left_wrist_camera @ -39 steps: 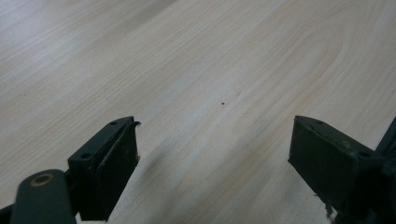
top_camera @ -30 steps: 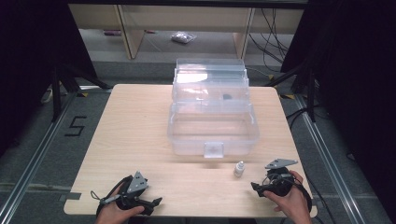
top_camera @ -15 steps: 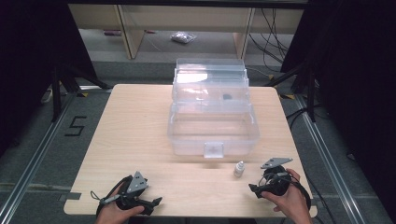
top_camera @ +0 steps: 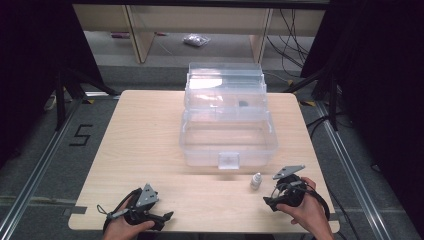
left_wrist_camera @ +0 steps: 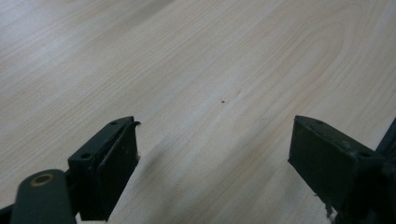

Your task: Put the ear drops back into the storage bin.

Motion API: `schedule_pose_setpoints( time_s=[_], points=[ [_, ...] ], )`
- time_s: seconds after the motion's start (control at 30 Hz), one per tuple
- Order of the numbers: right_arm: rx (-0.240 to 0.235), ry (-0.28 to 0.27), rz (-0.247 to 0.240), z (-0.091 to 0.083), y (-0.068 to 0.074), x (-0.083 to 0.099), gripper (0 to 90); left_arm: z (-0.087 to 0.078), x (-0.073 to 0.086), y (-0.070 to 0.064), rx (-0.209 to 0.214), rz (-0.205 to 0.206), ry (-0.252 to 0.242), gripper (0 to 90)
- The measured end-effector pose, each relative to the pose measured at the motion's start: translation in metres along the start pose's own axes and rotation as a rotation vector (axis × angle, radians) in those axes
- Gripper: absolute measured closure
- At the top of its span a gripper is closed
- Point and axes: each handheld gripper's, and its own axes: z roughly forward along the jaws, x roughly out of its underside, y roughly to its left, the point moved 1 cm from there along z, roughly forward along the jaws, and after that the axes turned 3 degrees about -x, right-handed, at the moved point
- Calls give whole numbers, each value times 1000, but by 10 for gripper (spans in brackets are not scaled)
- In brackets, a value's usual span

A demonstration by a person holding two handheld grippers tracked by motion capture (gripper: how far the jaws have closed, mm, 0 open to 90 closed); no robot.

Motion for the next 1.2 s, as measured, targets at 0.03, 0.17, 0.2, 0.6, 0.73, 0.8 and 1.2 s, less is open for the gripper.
schedule_pose_setpoints(
  time_s=[0.03, 0.17, 0.2, 0.6, 0.73, 0.8, 1.2],
  points=[
    [-2, 8, 2, 0, 1, -1, 203, 0, 0, 0, -2, -1, -1, 151],
    [0, 11, -15, -1, 0, -5, 204, 0, 0, 0, 7, 1, 2, 150],
    [4, 13, -12, -1, 0, -6, 204, 0, 0, 0, 4, 1, 3, 150],
    [8, 33, -91, 2, 0, -23, 209, 0, 0, 1, -5, -6, -1, 151],
    [18, 64, -103, 3, 3, -28, 213, 1, 0, 1, -2, -4, 5, 151],
    [12, 72, -118, 5, 3, -30, 220, 1, 0, 1, -2, -4, 3, 151],
    [11, 94, -131, 15, 2, -48, 276, 1, 0, 0, 0, -9, -3, 151]
  ],
)
